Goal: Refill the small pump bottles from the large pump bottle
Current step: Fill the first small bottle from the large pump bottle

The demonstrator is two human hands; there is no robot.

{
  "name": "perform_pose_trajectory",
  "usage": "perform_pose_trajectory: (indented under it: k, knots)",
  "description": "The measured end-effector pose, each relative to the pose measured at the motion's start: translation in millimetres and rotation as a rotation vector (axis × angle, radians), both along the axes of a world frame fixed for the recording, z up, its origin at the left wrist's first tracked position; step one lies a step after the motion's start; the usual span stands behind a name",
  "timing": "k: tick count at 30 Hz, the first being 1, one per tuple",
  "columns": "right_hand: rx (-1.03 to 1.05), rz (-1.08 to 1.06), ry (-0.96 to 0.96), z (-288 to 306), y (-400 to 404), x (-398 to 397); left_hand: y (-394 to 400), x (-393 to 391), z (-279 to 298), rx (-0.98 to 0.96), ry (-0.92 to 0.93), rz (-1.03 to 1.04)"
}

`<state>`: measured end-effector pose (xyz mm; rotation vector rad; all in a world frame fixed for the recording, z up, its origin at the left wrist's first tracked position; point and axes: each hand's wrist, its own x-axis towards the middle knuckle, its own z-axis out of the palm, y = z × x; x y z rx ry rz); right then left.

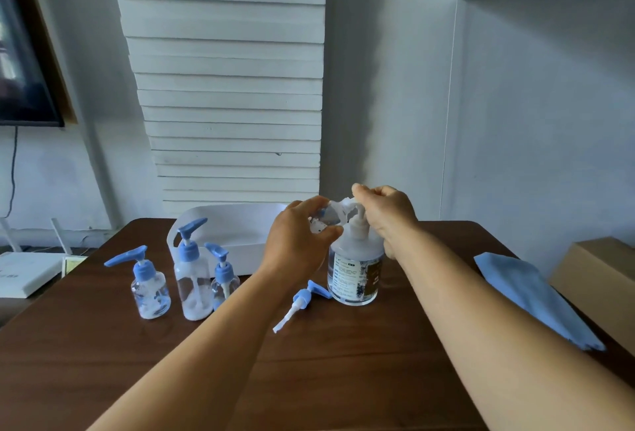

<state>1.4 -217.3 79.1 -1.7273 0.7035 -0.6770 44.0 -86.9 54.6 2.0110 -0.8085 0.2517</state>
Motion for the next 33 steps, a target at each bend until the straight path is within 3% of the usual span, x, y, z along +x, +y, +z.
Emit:
perform_pose_trajectory:
  k: [15,33]
  knots:
    - [0.061,-0.008,-0.006,-0.2,2.5,-4.6,0.6,0.8,2.5,0.023,0.008,-0.001]
    - [-0.033,-0.003,0.008,-3.8,5.7,-4.2,2.7,-1.8,-4.3,0.041,0.002,0.010]
